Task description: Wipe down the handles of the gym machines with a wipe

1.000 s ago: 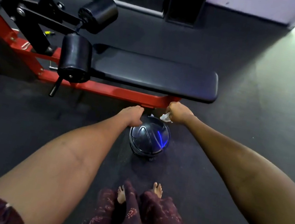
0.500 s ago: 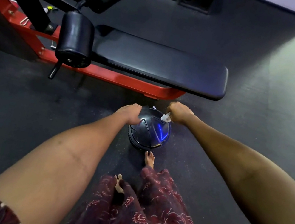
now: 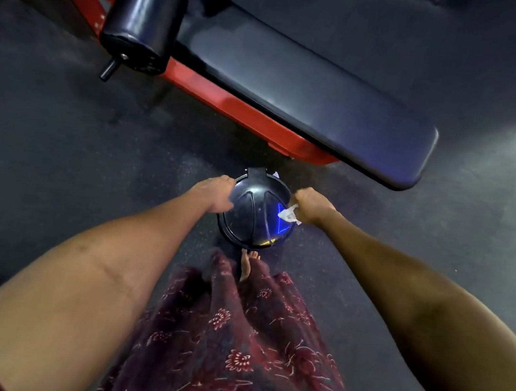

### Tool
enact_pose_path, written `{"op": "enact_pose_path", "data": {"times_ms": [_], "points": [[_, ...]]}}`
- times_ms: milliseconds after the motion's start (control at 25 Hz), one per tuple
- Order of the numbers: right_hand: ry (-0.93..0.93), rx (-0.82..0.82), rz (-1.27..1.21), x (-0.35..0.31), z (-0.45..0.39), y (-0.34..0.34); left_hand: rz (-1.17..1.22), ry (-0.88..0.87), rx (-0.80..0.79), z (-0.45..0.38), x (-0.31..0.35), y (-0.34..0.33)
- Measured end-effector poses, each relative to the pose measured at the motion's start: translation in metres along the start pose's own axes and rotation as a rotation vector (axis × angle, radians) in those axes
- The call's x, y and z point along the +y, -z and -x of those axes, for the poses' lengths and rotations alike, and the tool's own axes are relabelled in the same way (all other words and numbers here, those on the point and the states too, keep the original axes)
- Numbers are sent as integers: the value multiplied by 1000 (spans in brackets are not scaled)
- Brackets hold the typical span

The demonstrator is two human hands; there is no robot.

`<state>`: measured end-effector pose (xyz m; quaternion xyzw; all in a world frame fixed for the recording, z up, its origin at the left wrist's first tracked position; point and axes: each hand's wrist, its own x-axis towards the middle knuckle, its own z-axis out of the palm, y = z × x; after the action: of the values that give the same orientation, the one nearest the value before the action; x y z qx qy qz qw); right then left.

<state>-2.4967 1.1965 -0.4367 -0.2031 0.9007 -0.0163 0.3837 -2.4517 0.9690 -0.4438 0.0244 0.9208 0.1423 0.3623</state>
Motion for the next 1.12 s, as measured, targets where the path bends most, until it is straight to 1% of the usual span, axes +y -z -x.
{"op": "enact_pose_path", "data": {"times_ms": [160,320,480,560,720,960,1120], "points": [[2,-41,-58,20,-8,-14,6,15,-37,-3,15,-12],[7,-39,-139,27,-13,-16,29,40,-44,-5,22,-16],[28,-51,-134,25,-21,-16,61,81,-22,-5,24,-17],[33,-53,-127,23,-25,-14,85,89,-35,-3,24,-20],[87,-10,-68,20,-28,-12,107,123,-54,5,19,-24],[52,42,-106,12,-29,-17,101,135,-66,11,19,-28],[83,83,-88,-8,-33,-19,114,127,-68,20,17,-35]]}}
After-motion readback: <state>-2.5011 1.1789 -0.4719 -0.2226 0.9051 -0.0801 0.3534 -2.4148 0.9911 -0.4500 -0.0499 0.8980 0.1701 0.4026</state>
